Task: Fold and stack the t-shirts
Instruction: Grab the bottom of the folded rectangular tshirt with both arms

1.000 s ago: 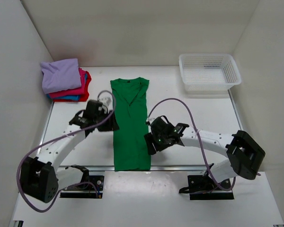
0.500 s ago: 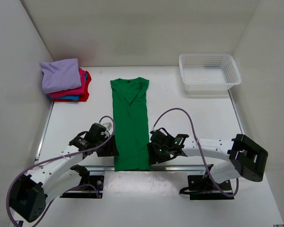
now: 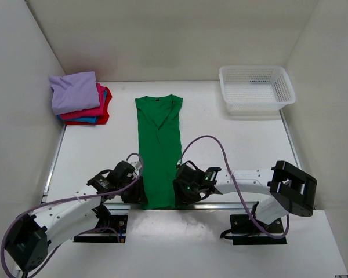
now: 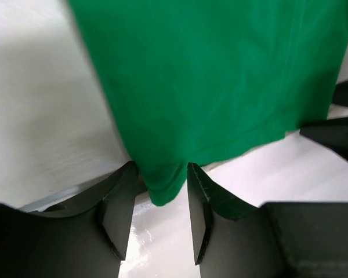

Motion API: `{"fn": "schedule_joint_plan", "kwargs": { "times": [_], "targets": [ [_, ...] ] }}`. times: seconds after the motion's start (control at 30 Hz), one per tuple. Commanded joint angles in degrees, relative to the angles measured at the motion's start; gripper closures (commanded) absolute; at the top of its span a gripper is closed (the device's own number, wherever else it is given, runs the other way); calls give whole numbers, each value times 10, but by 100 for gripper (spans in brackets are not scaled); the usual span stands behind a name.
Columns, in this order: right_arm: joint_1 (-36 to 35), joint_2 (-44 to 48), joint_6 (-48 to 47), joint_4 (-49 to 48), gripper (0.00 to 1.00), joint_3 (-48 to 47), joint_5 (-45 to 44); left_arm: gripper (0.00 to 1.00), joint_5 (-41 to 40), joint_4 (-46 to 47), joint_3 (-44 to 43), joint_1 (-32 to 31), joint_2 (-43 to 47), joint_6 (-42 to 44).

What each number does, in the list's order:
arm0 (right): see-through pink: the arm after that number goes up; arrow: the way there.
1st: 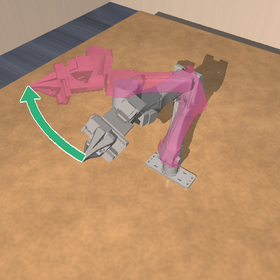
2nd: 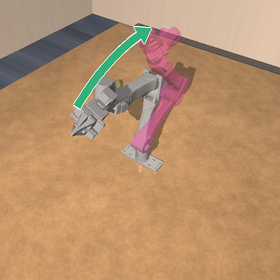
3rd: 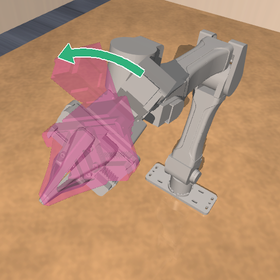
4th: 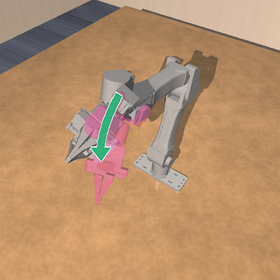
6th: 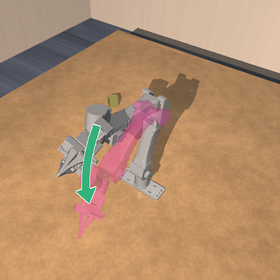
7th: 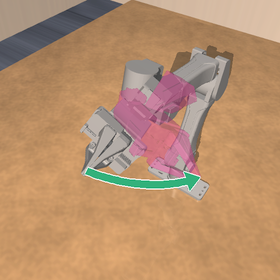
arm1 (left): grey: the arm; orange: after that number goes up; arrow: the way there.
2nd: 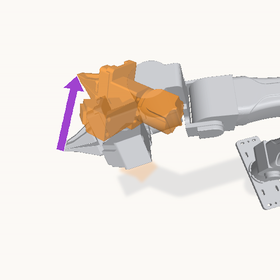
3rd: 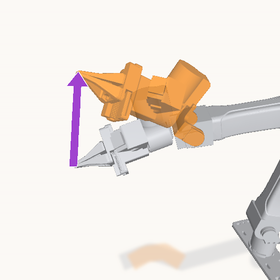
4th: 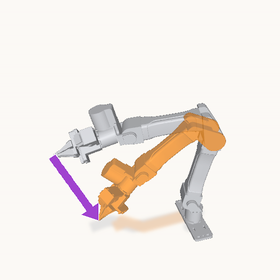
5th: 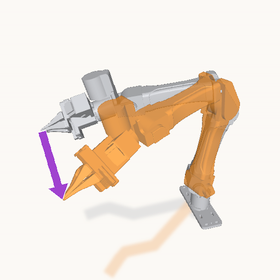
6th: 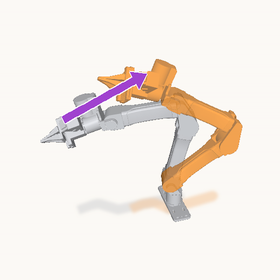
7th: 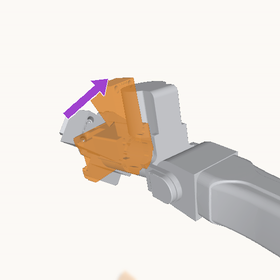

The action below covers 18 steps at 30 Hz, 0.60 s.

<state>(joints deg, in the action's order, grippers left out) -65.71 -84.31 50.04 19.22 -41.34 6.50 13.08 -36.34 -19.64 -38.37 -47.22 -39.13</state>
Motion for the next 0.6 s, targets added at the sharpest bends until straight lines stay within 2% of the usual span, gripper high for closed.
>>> {"fn": "schedule_joint_plan", "kwargs": {
  "times": [0.0, 0.1, 0.17, 0.2, 0.23, 0.27, 0.33, 0.4, 0.57],
  "targets": [
    [-6, -9, 12, 2, 55, -11, -13, 50, 11, 27, 2, -36, -16, -23],
    [-6, -8, 13, -1, 58, -8, -12, 53, 13, 29, 9, -40, -25, -20],
    [-6, -12, 13, -1, 64, -7, -8, 69, 8, 28, 14, -33, -20, -18],
    [-6, -11, 9, -2, 70, -5, -10, 72, 7, 27, 14, -29, -14, -17],
    [-6, -8, 8, -2, 81, -8, -11, 82, 10, 19, 15, -28, -11, -17],
    [-7, -7, 8, -3, 85, -5, -10, 91, 5, 16, 14, -27, -1, -16],
    [-5, -5, 6, -6, 95, -6, -8, 96, 5, -2, 16, -23, 17, -23],
    [-3, -4, 1, -6, 100, -6, -6, 100, 5, -17, 24, -13, 45, -20],
    [1, 7, -2, 0, 100, 5, -6, 100, 14, -54, 36, 1, 88, -23]
  ]
}}
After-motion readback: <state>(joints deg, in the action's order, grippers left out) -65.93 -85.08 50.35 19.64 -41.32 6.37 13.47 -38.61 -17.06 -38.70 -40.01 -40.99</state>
